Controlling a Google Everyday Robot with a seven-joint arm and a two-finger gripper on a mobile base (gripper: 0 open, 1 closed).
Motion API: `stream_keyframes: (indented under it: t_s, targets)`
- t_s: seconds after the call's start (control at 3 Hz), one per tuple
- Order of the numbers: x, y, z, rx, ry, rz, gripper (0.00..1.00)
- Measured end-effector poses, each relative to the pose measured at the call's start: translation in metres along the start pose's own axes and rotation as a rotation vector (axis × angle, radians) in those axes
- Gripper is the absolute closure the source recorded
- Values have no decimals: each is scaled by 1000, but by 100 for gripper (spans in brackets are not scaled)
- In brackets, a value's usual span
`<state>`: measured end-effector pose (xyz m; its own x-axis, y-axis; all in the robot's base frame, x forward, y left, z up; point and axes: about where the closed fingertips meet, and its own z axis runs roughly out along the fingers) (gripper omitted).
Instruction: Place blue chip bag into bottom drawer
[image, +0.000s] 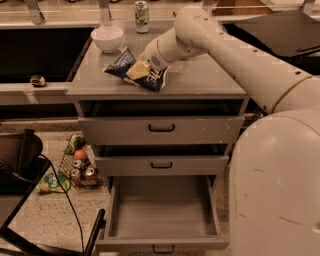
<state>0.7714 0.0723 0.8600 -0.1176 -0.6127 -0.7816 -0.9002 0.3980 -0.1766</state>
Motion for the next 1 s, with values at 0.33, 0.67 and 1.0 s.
stream_keyframes:
  t_s: [0.33, 0.67, 1.0]
  targets:
    - [-24, -3, -26, 18, -113, -40, 88]
    - [-57, 1, -69, 10, -289, -111, 100]
    - [-66, 8, -70, 2, -318, -158, 100]
